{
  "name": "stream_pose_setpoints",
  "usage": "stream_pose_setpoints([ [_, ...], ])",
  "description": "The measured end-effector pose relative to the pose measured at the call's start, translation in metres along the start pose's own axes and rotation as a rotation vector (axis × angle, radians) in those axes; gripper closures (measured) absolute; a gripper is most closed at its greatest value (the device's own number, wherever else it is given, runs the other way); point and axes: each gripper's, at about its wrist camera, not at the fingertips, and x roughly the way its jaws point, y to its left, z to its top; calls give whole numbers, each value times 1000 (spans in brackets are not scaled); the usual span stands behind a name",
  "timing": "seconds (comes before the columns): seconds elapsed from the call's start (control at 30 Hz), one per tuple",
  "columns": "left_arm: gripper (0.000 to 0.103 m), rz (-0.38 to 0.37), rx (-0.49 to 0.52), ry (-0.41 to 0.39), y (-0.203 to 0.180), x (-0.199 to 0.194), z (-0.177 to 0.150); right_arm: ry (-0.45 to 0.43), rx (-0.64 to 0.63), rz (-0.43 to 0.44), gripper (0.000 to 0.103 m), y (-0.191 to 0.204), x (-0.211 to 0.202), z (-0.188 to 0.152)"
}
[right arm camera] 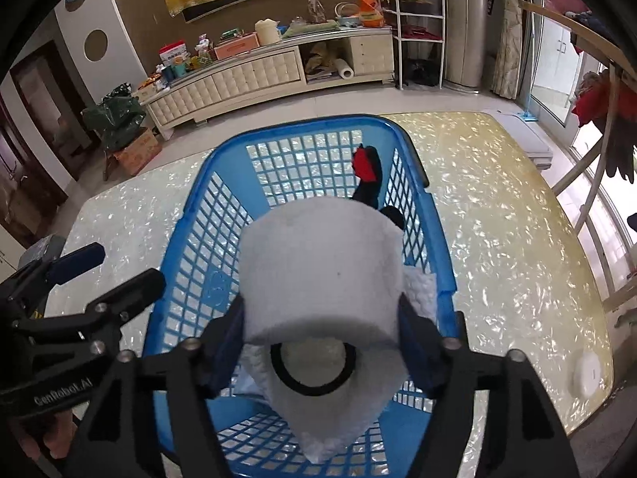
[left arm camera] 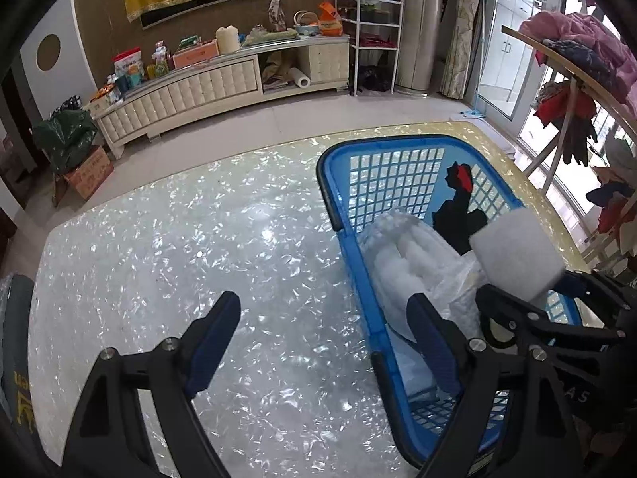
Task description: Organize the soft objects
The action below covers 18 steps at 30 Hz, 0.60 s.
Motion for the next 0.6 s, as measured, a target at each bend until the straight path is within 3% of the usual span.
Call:
stream_pose_setpoints([
  [0.13, 19, 14, -7, 1, 3, 1, 0, -3, 0, 5, 18, -2, -4, -3],
  [0.17, 19, 19, -9, 0, 4, 1, 0, -14, -6, 8, 10, 1, -6, -4],
  [0.2, 19, 18, -13, 2, 6, 1, 0, -25, -16, -1, 8, 3, -9, -4],
  [0.6, 19, 3, -53, -10, 22, -19, -8, -64, -56, -36, 1, 10, -26, -9],
])
